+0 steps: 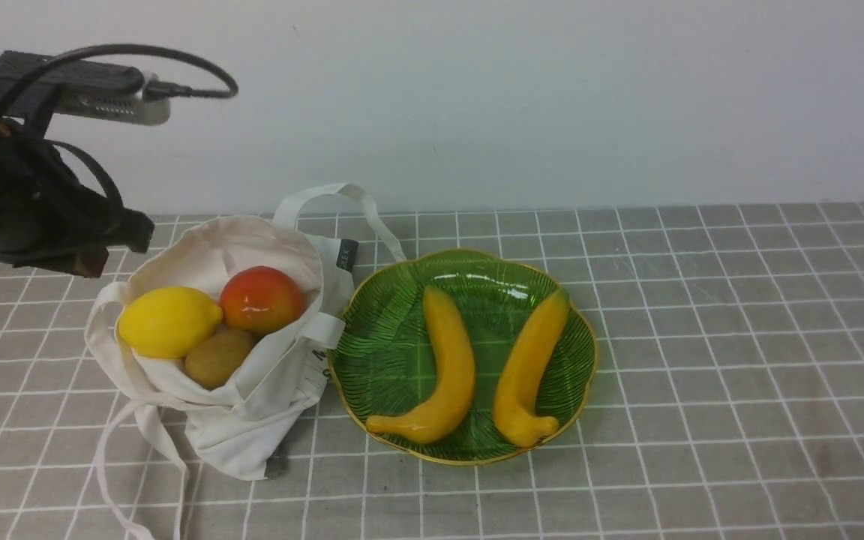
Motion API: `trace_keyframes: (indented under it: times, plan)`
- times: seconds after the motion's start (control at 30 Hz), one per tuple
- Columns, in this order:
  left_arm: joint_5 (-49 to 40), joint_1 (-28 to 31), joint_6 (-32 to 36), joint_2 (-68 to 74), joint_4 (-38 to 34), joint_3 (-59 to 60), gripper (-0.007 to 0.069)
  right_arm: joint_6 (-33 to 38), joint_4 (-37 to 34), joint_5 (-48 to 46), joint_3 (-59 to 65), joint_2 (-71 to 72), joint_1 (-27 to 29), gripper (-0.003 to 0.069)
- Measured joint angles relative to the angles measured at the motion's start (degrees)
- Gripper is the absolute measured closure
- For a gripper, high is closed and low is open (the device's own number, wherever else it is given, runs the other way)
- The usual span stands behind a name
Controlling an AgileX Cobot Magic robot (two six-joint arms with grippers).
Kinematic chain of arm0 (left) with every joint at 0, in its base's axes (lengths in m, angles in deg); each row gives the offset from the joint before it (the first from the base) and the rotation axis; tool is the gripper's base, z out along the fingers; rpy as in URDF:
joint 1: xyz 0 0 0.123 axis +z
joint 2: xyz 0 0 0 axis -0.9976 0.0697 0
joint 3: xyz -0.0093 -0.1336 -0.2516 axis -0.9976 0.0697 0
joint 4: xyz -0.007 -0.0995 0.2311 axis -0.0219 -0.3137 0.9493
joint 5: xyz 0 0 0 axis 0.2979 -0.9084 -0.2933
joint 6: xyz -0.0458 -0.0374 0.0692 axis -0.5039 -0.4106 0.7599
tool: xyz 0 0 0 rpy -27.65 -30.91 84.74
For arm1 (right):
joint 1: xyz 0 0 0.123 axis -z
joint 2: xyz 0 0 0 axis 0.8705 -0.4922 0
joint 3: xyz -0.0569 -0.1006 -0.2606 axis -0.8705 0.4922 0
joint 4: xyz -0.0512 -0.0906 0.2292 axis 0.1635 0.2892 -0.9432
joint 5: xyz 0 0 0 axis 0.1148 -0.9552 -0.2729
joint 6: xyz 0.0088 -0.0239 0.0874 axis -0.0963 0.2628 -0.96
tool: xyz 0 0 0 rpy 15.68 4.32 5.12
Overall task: Take the fruit out of the bag on the grey coffee tablecloth and place them on the plate.
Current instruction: 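Reach into the bag and grasp the lemon with the left gripper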
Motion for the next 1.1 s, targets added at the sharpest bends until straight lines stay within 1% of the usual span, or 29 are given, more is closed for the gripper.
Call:
trace_keyframes:
  times: [0.07,0.1,0.13,0.17,0.2,0.23,0.27,0.3,0.33,0.43,0.53,0.57,0.6,0.73,1.1]
  plan:
    - [-0.5,0.0,6.1,0.8,-0.8,-0.2,0.051,0.0,0.0,0.0,0.0,0.0,0.0,0.0673]
    - [-0.5,0.0,7.5,1.0,-0.9,-0.2,0.0501,0.0,0.0,0.0,0.0,0.0,0.0,0.0673]
    - [0.2,0.0,12.9,2.2,-1.1,-0.2,0.0459,0.0,0.0,0.0,0.0,0.0,0.0,0.0673]
    - [1.3,0.0,15.7,3.1,-1.1,-0.2,0.0429,0.0,0.0,0.0,0.0,0.0,0.0,0.0673]
    - [1.8,0.0,16.3,3.4,-1.1,-0.2,0.0423,0.0,0.0,0.0,0.0,0.0,0.0,0.0673]
    - [3.7,0.0,20.9,5.0,-1.1,-0.2,0.0359,0.0,0.0,0.0,0.0,0.0,0.0,0.0673]
    - [4.2,0.0,21.7,5.6,-1.1,-0.2,0.0336,0.0,0.0,0.0,0.0,0.0,0.0,0.0673]
    - [5.2,0.0,23.6,6.7,-1.1,-0.2,0.0288,0.0,0.0,0.0,0.0,0.0,0.0,0.0673]
    - [5.6,0.0,24.5,7.3,-1.1,-0.2,0.0263,0.0,0.0,0.0,0.0,0.0,0.0,0.0673]
    - [7.1,0.0,28.8,10.2,-0.7,-0.2,0.0139,0.0,0.0,0.0,0.0,0.0,0.0,0.0673]
    - [8.6,0.0,34.1,13.0,1.8,-0.2,0.0064,0.0,0.0,0.0,0.0,0.0,0.0,0.0673]
    - [8.8,0.0,34.5,13.4,2.0,-0.2,0.0057,0.0,0.0,0.0,0.0,0.0,0.0,0.0673]
    - [9.2,0.0,36.5,14.4,2.9,-0.2,0.0042,0.0,0.0,0.0,0.0,0.0,0.0,0.0673]
    - [10.5,0.0,39.5,18.0,3.9,-0.2,0.0031,0.0,0.0,0.0,0.0,0.0,0.0,0.0673]
    - [16.1,0.0,40.4,22.2,4.8,-0.3,0.0034,0.0,0.0,0.0,0.0,0.0,0.0,0.0673]
